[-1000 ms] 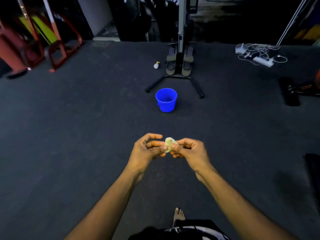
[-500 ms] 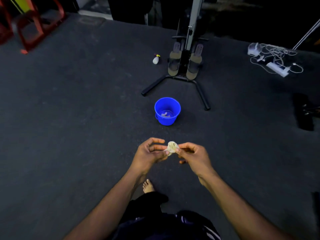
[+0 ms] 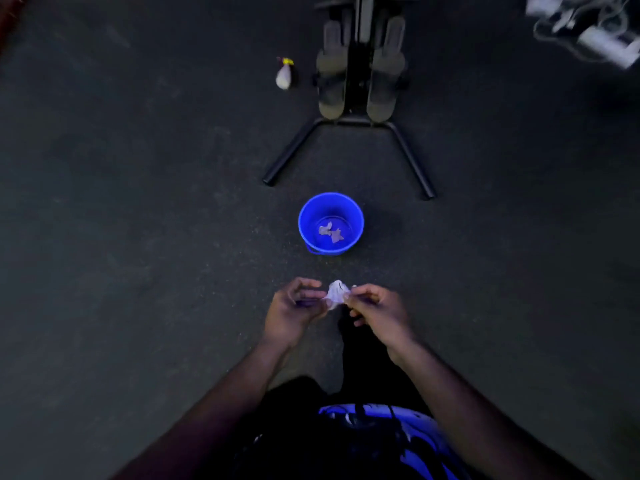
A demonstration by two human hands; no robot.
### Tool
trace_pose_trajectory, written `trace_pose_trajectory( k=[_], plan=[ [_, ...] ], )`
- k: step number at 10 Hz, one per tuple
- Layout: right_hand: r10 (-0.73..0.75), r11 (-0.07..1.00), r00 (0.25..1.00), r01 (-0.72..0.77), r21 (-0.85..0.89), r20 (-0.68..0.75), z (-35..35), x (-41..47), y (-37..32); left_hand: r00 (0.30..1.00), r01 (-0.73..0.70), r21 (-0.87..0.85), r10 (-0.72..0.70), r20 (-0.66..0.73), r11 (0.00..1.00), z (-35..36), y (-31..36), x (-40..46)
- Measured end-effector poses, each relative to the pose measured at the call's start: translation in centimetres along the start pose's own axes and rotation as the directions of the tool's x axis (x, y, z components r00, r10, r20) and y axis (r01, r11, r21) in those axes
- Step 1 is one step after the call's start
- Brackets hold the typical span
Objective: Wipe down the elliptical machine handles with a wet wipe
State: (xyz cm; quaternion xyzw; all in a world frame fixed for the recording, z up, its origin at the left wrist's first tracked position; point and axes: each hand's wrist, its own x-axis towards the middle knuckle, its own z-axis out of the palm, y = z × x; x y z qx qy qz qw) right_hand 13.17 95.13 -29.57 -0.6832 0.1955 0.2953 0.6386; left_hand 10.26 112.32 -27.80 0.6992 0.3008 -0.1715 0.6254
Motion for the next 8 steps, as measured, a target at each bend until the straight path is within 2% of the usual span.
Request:
trace_pose_trajectory(
  k=[1,2,3,5,7,8],
  plan=[
    [0.126,0.992,0.992,-0.126,-0.005,-0.001,0.6,8.1,-0.1,0.999,0.027,0.133,-0.021,-0.041,0.991,0.6,-0.1,8.2],
    [0.206,0.978,0.978,-0.206,-0.014,-0.031,1.4,15.1,1.6,0.997,0.045,0.154,-0.036,-0.062,0.987,1.1,-2.2,15.6],
    [0.271,0.962,0.961,-0.272,-0.014,-0.055,2.9,27.1,6.3,0.991,0.055,0.212,-0.028,-0.130,0.976,2.0,-7.1,27.2],
    [0.349,0.936,0.930,-0.352,-0.004,-0.117,5.9,43.4,15.0,0.987,0.093,0.325,-0.044,-0.154,0.941,3.1,-14.6,42.7],
    [0.349,0.925,0.933,-0.358,-0.129,-0.087,7.1,53.1,20.0,0.989,0.136,0.448,-0.091,-0.120,0.884,3.2,-20.5,53.5],
    [0.380,0.915,0.923,-0.385,-0.119,-0.060,6.9,55.3,20.3,0.996,0.089,0.495,-0.064,-0.067,0.864,3.0,-22.0,55.4]
  ],
)
